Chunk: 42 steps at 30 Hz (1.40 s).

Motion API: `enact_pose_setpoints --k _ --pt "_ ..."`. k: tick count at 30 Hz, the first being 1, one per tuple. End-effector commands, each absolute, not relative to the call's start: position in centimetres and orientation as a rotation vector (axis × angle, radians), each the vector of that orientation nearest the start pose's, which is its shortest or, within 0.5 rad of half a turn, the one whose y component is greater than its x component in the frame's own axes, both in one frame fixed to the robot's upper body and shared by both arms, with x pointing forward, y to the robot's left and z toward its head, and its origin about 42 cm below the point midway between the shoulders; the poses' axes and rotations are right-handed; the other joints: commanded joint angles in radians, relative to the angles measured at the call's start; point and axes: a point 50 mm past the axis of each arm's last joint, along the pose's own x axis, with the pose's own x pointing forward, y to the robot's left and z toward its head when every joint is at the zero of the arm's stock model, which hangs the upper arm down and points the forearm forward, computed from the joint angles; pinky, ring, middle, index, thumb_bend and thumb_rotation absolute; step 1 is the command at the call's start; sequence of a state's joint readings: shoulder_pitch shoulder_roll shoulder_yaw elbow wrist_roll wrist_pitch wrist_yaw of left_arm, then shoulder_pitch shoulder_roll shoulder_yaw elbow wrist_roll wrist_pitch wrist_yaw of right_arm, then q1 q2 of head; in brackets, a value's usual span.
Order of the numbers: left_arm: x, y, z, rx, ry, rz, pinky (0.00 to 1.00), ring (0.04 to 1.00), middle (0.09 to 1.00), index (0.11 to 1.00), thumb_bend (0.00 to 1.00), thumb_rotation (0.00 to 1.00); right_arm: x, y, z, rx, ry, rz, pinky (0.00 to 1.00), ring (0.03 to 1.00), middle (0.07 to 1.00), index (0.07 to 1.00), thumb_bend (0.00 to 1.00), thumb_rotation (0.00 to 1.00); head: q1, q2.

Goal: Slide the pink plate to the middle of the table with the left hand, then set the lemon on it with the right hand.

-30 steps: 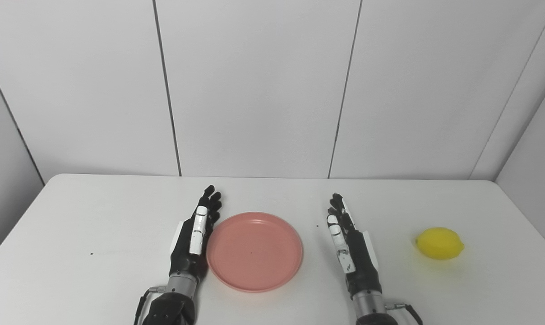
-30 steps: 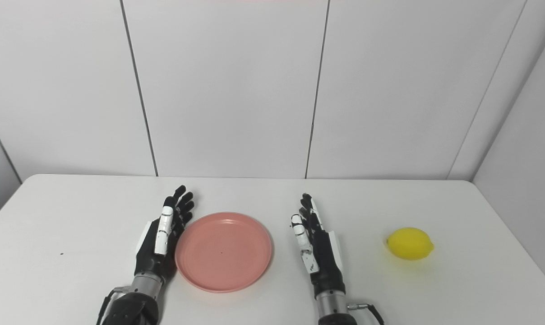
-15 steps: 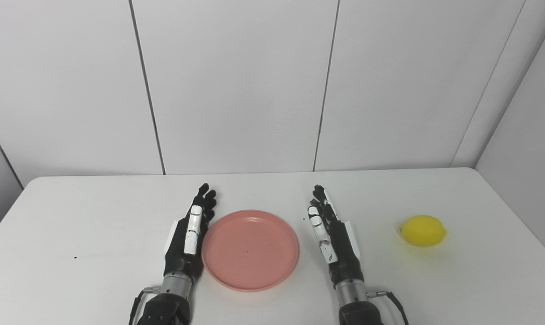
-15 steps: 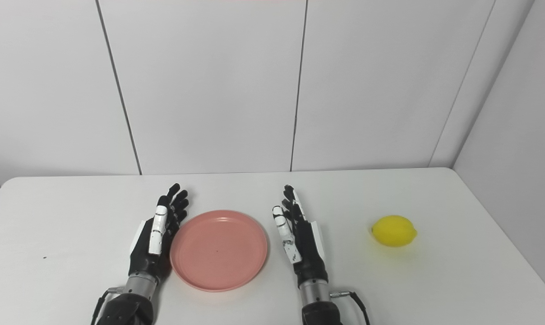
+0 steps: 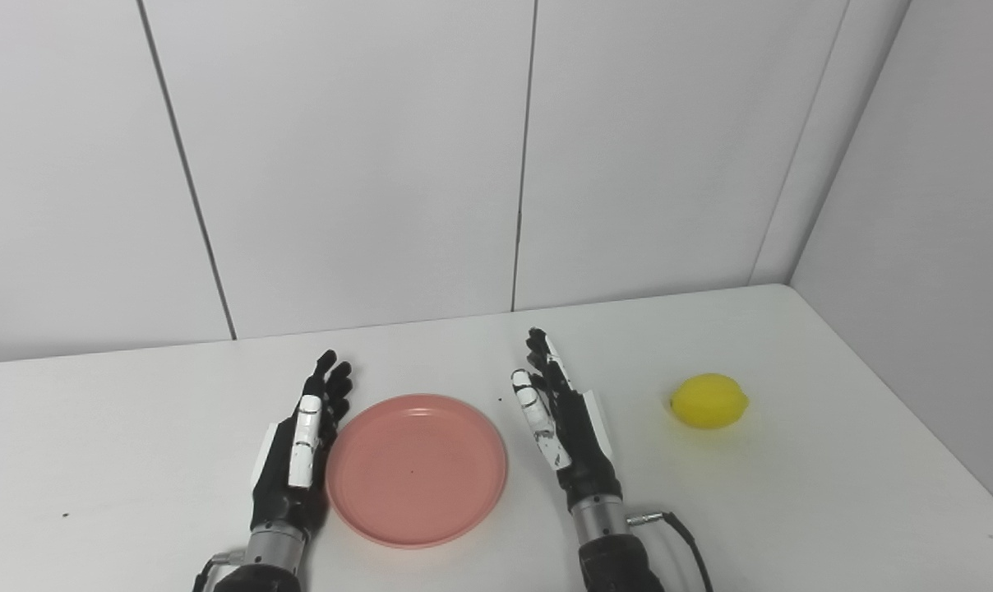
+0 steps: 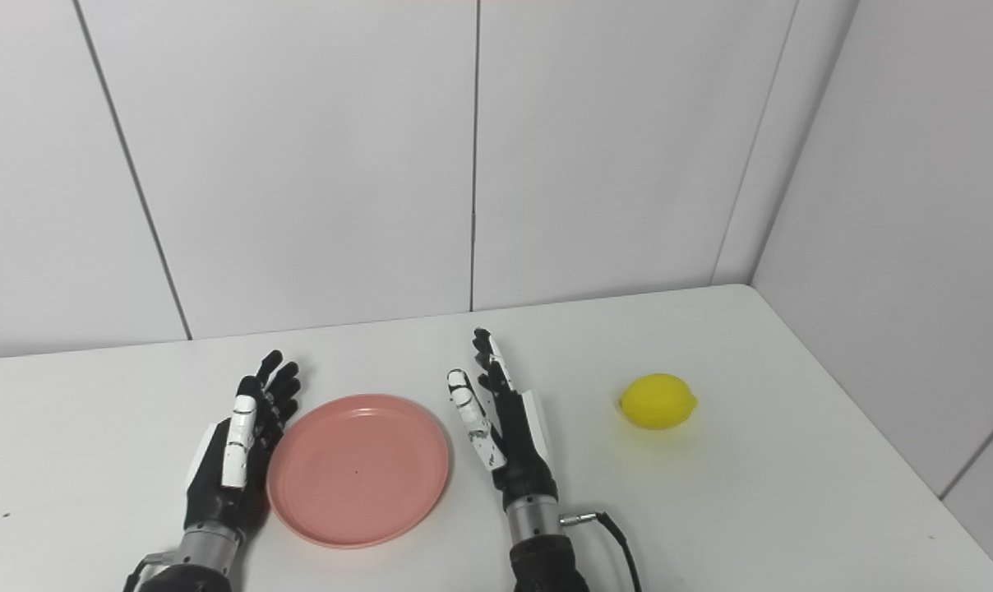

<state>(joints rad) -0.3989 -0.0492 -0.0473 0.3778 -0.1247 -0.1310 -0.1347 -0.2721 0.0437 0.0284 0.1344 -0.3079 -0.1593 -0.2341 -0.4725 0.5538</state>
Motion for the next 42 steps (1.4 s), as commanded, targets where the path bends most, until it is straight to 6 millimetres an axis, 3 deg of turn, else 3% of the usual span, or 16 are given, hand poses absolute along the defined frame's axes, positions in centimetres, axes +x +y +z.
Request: enact_pose_setpoints --k 1,2,4,13,20,26,33,42 --pt "40.2 13.6 13.5 -0.121 -0.144 -0.307 0.99 0.961 0.951 0.949 0.66 1.0 36.8 -17.8 18.3 -0.274 -0.41 -0.206 0.9 0.921 0.929 0.946 0.68 0.74 -0.012 0.0" --pt "40.2 13.6 13.5 -0.12 -0.141 -0.308 1.0 0.967 0.952 0.948 0.67 1.0 36.7 -18.1 18.6 -0.294 -0.414 -0.229 0.91 0.923 0.924 0.941 0.69 0.65 -0.012 0.0" --pt "40.2 13.7 13.4 -0.13 -0.143 -0.315 0.99 0.968 0.951 0.946 0.66 1.0 36.5 -19.0 19.3 -0.343 -0.416 -0.275 0.92 0.933 0.929 0.942 0.73 0.57 -0.031 -0.003" --pt "40.3 14.1 12.8 -0.105 -0.139 -0.348 0.99 0.96 0.942 0.937 0.69 1.0 35.7 -22.0 21.1 -0.526 -0.405 -0.416 0.86 0.913 0.928 0.94 0.79 0.36 -0.063 -0.005" --pt "40.3 14.7 12.6 -0.091 -0.132 -0.357 0.99 0.956 0.936 0.933 0.71 1.0 35.0 -23.9 22.0 -0.653 -0.386 -0.521 0.81 0.888 0.923 0.935 0.84 0.29 -0.1 -0.011" --pt "40.5 15.4 12.3 -0.09 -0.133 -0.368 0.97 0.947 0.933 0.926 0.73 1.0 34.3 -25.8 22.5 -0.734 -0.303 -0.604 0.8 0.901 0.943 0.947 0.86 0.28 -0.138 -0.018" --pt "41.0 16.0 11.5 -0.1 -0.133 -0.366 0.94 0.92 0.91 0.898 0.75 1.0 34.1 -28.0 22.7 -0.81 -0.269 -0.66 0.82 0.896 0.928 0.939 0.9 0.19 -0.157 -0.023" --pt "41.1 16.2 11.2 -0.102 -0.137 -0.362 0.92 0.91 0.904 0.891 0.76 1.0 33.9 -29.8 22.3 -0.851 -0.164 -0.697 0.81 0.899 0.925 0.938 0.93 0.2 -0.163 -0.023"
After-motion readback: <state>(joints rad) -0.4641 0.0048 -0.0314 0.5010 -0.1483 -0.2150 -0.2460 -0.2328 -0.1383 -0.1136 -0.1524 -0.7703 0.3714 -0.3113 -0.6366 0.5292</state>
